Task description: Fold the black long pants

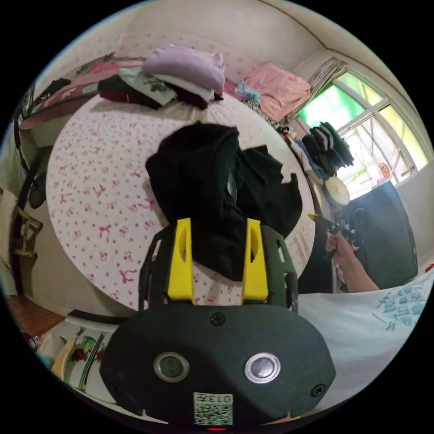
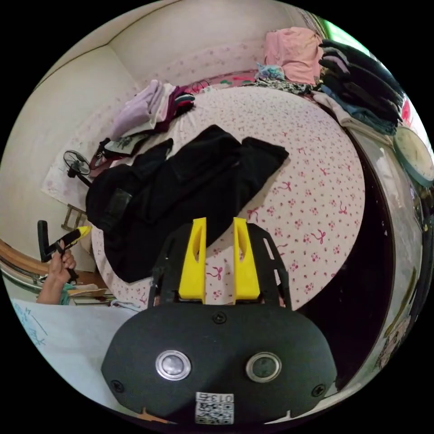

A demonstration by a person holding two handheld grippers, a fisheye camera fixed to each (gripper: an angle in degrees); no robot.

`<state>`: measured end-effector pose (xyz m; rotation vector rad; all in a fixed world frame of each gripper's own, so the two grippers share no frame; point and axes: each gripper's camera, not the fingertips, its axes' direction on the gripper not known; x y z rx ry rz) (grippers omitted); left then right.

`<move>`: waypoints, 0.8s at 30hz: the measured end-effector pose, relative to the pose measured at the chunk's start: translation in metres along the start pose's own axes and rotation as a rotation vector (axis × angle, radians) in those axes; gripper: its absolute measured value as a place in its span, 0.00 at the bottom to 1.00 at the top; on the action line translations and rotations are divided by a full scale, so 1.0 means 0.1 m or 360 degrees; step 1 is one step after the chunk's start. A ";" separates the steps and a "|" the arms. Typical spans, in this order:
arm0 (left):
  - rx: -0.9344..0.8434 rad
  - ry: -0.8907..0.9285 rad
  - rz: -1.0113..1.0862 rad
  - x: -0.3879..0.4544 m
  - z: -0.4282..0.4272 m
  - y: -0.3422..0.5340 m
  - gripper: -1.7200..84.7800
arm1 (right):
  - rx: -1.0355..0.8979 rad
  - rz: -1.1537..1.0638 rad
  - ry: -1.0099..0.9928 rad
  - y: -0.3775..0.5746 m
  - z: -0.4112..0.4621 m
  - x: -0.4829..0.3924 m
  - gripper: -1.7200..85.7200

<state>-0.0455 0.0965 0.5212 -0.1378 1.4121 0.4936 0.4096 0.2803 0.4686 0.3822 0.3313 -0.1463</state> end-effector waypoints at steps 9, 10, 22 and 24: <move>-0.0274 -0.0081 -0.0159 -0.07 0.52 -0.44 0.13 | -0.0226 0.0062 0.0074 -0.32 0.76 0.21 0.05; -0.0262 -0.0031 -0.0153 -0.11 0.41 -0.50 0.11 | -0.0247 0.0093 0.0035 -0.35 0.77 0.25 0.05; 0.0862 0.0100 0.0009 -0.51 -1.61 -0.68 0.08 | 0.0726 -0.0107 -0.0503 0.08 -0.81 0.51 0.03; 0.0739 0.0035 -0.0246 -0.82 -1.47 -0.48 0.08 | 0.0580 0.0001 -0.0401 0.43 -0.60 0.70 0.03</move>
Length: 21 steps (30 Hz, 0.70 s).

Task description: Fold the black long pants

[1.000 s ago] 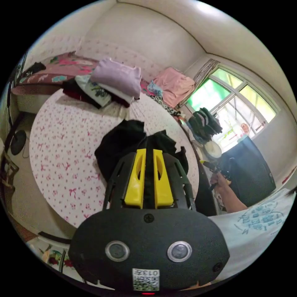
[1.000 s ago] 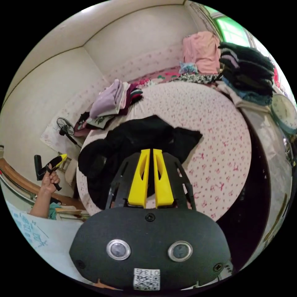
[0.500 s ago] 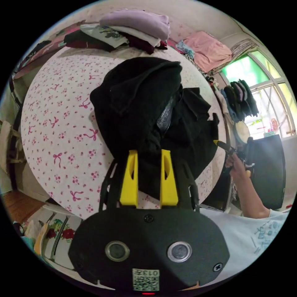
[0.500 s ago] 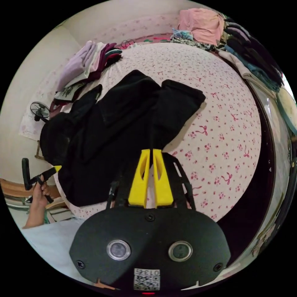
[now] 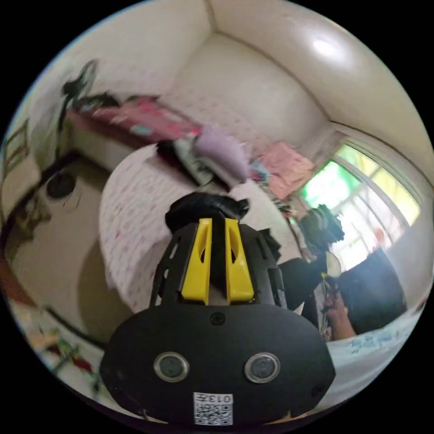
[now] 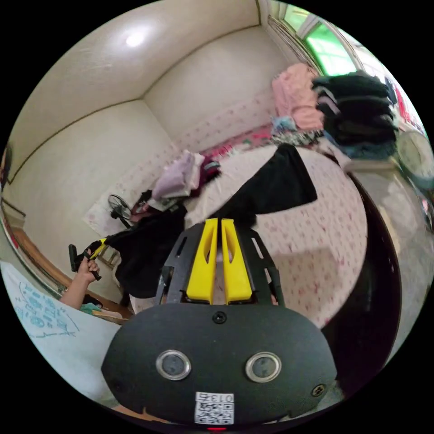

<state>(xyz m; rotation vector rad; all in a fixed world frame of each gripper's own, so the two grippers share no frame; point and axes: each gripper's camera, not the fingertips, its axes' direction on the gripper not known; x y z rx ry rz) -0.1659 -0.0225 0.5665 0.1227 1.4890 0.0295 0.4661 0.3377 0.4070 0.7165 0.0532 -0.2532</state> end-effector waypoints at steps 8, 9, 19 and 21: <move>0.0038 -0.0106 -0.0690 -1.04 -0.27 0.64 0.13 | -0.0466 0.0664 0.0134 1.29 0.28 0.81 0.03; -0.0024 -0.0132 -0.0642 -1.01 -0.25 0.60 0.14 | -0.0458 0.0671 0.0129 1.33 0.28 0.83 0.03; -0.0318 0.0083 -0.0678 -1.14 0.27 0.22 0.09 | -0.0532 0.0591 0.0200 1.33 0.44 0.72 0.03; -0.0160 0.0176 -0.0807 -1.26 0.18 0.15 0.07 | -0.0532 0.0600 0.0195 1.37 0.45 0.72 0.03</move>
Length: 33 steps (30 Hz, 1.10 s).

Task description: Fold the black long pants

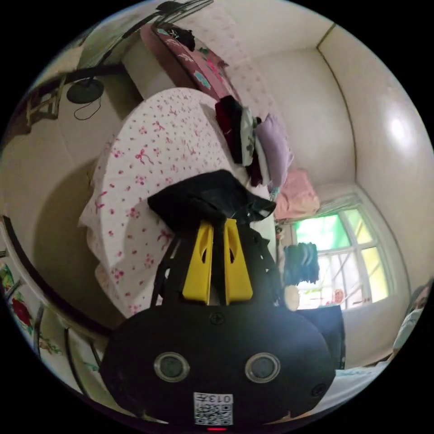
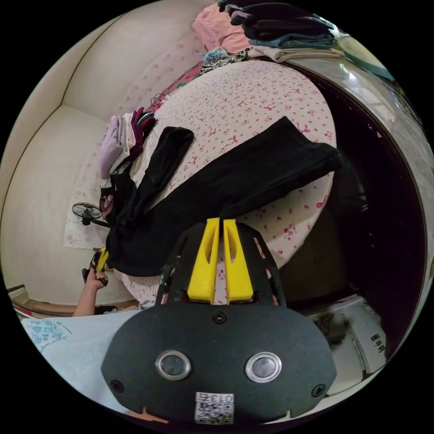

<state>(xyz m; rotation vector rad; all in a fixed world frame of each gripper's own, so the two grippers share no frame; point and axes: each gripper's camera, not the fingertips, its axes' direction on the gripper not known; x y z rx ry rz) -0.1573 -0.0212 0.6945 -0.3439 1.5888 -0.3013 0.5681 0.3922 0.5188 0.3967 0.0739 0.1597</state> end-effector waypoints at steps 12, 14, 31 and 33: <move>0.0657 0.0023 0.0093 0.42 -1.22 -0.81 0.05 | -0.0034 -0.0054 0.0037 0.05 0.06 -0.07 0.03; 0.0535 -0.0142 -0.0084 0.09 -1.17 -0.83 0.06 | -0.0036 -0.0037 0.0037 0.08 0.09 -0.05 0.03; 0.0045 -0.0581 -0.0041 -0.32 -0.93 -0.67 0.08 | -0.0089 -0.0073 0.0074 0.10 0.20 -0.15 0.03; 0.0004 -0.0516 -0.0125 -0.34 -0.93 -0.75 0.06 | -0.0098 -0.0097 0.0065 0.03 0.18 -0.21 0.03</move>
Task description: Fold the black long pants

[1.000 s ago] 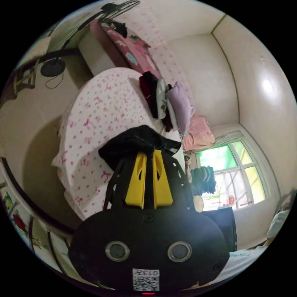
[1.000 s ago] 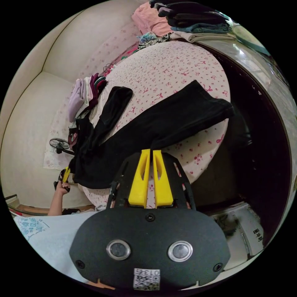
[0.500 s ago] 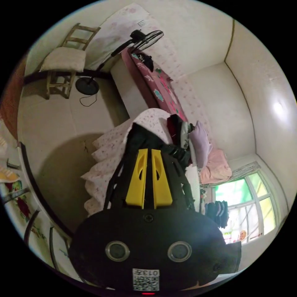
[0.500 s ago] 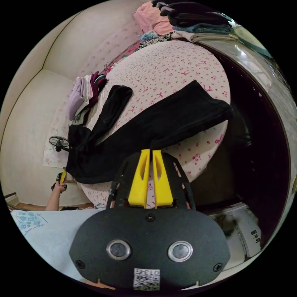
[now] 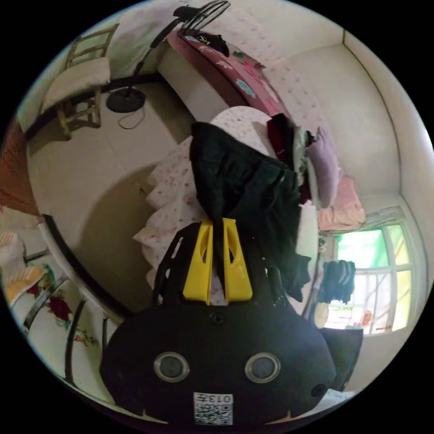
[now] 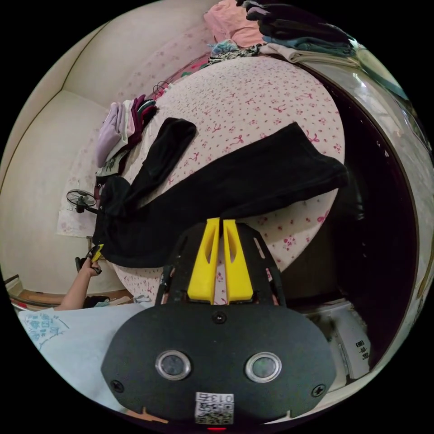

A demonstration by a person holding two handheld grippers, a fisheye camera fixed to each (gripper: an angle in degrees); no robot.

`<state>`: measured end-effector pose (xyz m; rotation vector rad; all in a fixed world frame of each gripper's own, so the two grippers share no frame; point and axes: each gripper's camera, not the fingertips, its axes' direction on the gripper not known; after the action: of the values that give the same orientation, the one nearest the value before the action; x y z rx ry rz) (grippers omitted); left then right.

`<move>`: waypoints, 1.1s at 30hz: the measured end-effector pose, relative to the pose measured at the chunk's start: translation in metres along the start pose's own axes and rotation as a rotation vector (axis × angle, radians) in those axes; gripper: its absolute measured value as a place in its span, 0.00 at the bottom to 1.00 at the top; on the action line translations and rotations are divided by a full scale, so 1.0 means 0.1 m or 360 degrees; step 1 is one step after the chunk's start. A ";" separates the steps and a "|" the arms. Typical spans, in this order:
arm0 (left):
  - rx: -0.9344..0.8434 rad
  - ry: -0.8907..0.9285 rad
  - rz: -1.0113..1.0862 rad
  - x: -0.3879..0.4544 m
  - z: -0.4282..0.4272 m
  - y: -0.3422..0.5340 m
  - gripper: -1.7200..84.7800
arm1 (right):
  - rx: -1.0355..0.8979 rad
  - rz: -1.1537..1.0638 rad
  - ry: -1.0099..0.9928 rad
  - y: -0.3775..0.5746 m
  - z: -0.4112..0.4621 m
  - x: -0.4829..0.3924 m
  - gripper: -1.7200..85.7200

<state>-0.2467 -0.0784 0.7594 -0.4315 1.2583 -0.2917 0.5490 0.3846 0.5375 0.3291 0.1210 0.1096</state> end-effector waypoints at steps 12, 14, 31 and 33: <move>0.0606 0.0719 0.0877 1.24 -1.49 -0.21 0.05 | 0.0780 -0.0567 -0.0106 -0.80 -1.38 -0.97 0.03; 0.0656 0.0801 0.0846 0.99 -1.51 -0.10 0.05 | 0.0839 -0.0609 -0.0219 -0.68 -1.46 -0.89 0.03; 0.0295 0.0496 0.0265 0.03 -0.77 0.39 0.04 | 0.0169 -0.0179 0.0015 0.02 -0.18 -0.21 0.03; 0.0337 0.0500 0.0320 0.14 -0.86 0.40 0.04 | 0.0290 -0.0235 0.0014 0.08 -0.36 -0.31 0.03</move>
<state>-0.3263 -0.0622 0.7080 -0.0758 1.5465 -0.3256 0.5131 0.3993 0.5093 0.5003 0.1641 -0.0468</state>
